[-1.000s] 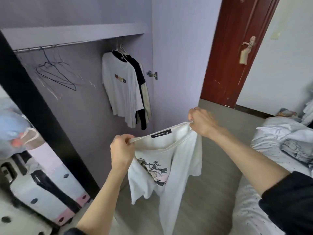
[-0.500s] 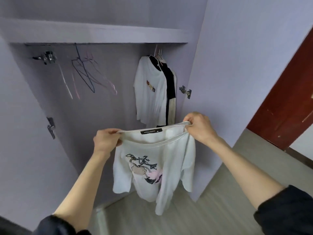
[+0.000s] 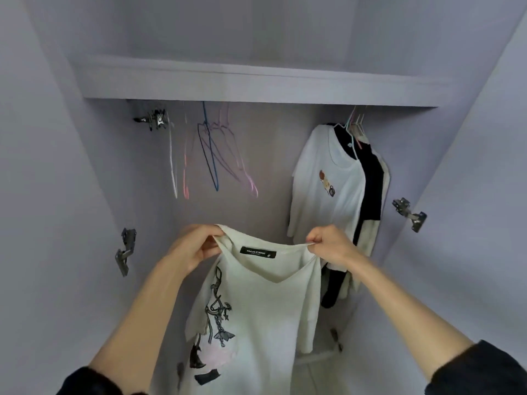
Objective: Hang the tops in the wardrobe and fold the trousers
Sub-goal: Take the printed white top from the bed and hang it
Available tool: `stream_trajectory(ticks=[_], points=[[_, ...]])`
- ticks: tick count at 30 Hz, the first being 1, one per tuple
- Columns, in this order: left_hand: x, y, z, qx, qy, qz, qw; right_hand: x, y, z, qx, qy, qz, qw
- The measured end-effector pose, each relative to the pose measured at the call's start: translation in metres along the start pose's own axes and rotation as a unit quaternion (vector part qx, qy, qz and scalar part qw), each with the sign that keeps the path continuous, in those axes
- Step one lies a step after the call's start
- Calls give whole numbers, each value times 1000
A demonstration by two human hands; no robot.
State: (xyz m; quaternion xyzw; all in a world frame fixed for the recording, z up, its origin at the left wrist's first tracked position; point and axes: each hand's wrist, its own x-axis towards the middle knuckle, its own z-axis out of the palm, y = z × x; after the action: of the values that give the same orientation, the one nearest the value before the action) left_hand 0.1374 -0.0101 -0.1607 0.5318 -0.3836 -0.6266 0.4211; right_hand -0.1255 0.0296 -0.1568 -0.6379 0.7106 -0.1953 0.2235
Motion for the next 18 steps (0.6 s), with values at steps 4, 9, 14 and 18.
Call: stream_trajectory(ticks=[4, 9, 14, 18], points=[[35, 18, -5, 28, 4, 15, 999, 61, -15, 7, 41, -97, -2, 994], [60, 34, -10, 44, 32, 6, 999, 136, -36, 18, 291, -13, 46, 956], [72, 48, -16, 90, 58, 23, 994, 211, -65, 21, 375, -6, 80, 923], [77, 54, -26, 90, 94, 35, 991, 255, -96, 23, 403, -38, 54, 913]])
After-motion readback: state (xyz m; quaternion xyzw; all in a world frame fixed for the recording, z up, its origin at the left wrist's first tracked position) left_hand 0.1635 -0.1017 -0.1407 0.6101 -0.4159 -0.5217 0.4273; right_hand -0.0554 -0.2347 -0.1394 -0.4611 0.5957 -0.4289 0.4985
